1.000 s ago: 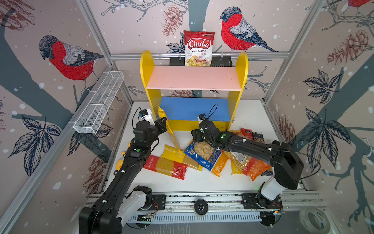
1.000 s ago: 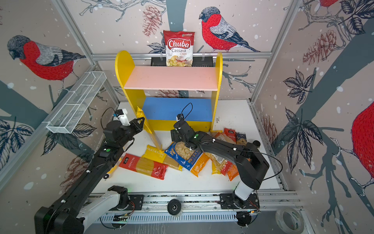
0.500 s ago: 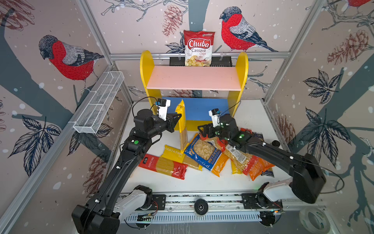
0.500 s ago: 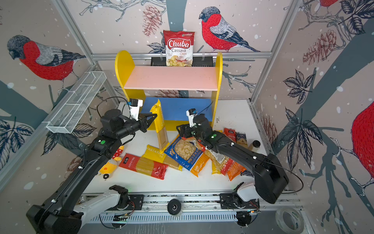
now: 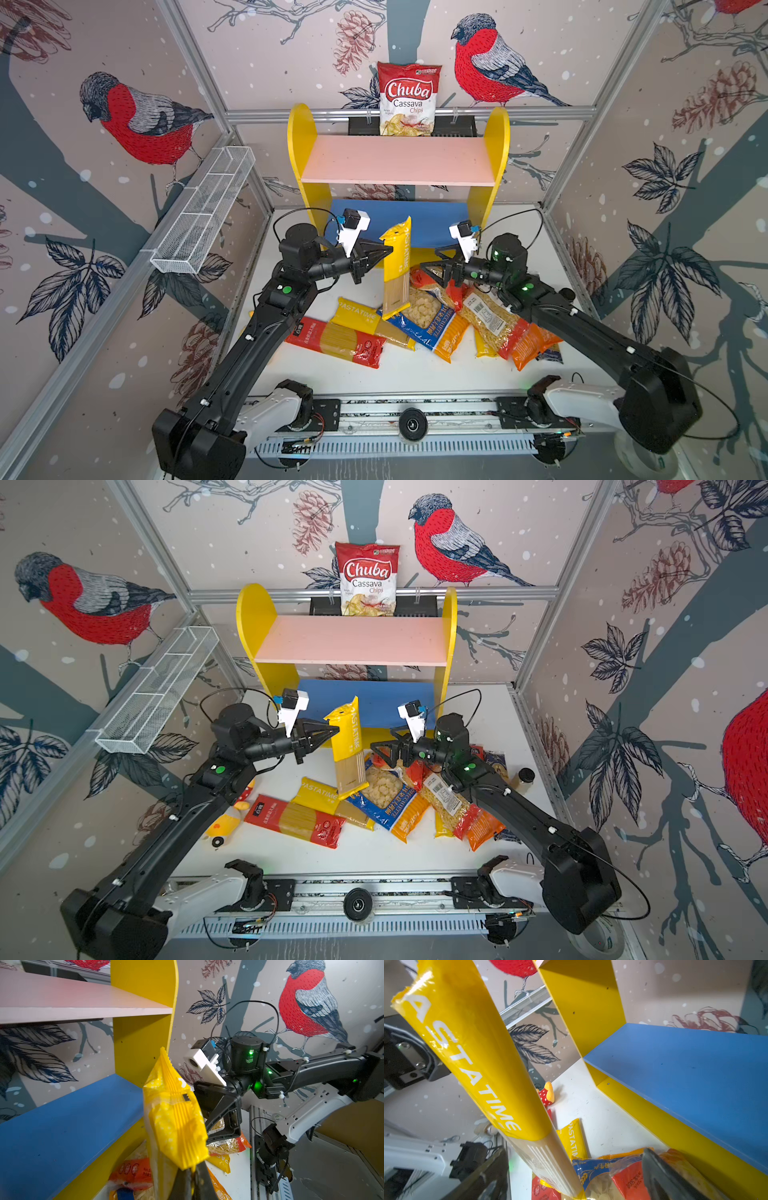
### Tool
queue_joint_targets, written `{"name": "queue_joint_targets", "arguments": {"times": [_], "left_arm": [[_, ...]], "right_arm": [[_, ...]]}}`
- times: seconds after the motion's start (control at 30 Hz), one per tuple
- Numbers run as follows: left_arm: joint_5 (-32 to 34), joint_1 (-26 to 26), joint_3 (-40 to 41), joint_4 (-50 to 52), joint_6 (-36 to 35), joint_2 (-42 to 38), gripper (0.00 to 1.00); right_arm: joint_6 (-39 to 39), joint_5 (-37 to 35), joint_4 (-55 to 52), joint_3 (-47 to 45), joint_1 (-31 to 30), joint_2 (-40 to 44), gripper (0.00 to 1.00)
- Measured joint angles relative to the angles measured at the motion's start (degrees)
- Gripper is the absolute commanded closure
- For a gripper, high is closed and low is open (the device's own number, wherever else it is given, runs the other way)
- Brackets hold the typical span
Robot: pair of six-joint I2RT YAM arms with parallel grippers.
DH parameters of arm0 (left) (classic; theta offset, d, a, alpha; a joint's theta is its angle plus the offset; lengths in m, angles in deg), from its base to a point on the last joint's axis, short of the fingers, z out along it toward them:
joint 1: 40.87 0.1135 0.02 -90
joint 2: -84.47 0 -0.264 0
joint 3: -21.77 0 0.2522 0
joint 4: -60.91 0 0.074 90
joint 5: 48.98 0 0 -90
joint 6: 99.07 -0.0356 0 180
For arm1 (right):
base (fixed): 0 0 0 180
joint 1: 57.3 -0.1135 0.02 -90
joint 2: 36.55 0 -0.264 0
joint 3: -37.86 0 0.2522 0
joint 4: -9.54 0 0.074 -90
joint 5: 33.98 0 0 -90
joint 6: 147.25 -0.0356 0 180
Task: Arrange pasta packages on shelves
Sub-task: Pick up the pasta bag from the center of the table.
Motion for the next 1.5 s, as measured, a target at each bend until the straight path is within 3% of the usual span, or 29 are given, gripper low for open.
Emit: {"name": "queue_joint_targets", "arguments": {"times": [0.4, 0.57, 0.73, 1.17, 1.27, 1.33, 1.5], "left_arm": [[-7.04, -0.04, 2.23, -7.98, 1.29, 2.01, 1.0], [-7.1, -0.04, 2.25, -7.78, -0.15, 2.47, 1.0], [-6.32, -0.04, 2.36, -7.45, -1.07, 3.23, 1.0], [-3.89, -0.04, 3.04, -9.07, 0.11, 3.76, 1.0], [-1.97, 0.02, 3.63, -10.29, 1.68, 3.65, 1.0], [-1.29, 0.35, 3.98, -10.95, 2.29, 3.48, 0.93], [-0.74, 4.68, 6.36, -17.03, 9.33, 1.53, 0.59]], "right_arm": [[8.07, 6.75, 1.36, 2.49, -2.99, -5.42, 0.04], [9.07, 8.72, 2.27, 3.41, -3.1, -7.8, 0.11], [9.05, 13.18, 3.1, 3.65, -4.0, -8.13, 0.23], [6.4, 15.43, 4.94, 3.65, -4.07, -8.39, 0.75], [5.75, 15.56, 5.6, 3.65, -3.76, -8.37, 0.83], [4.63, 15.5, 5.92, 3.78, -3.74, -8.35, 0.87], [1.29, 13.77, 4.52, 4.2, -3.52, -6.38, 0.94]]}}
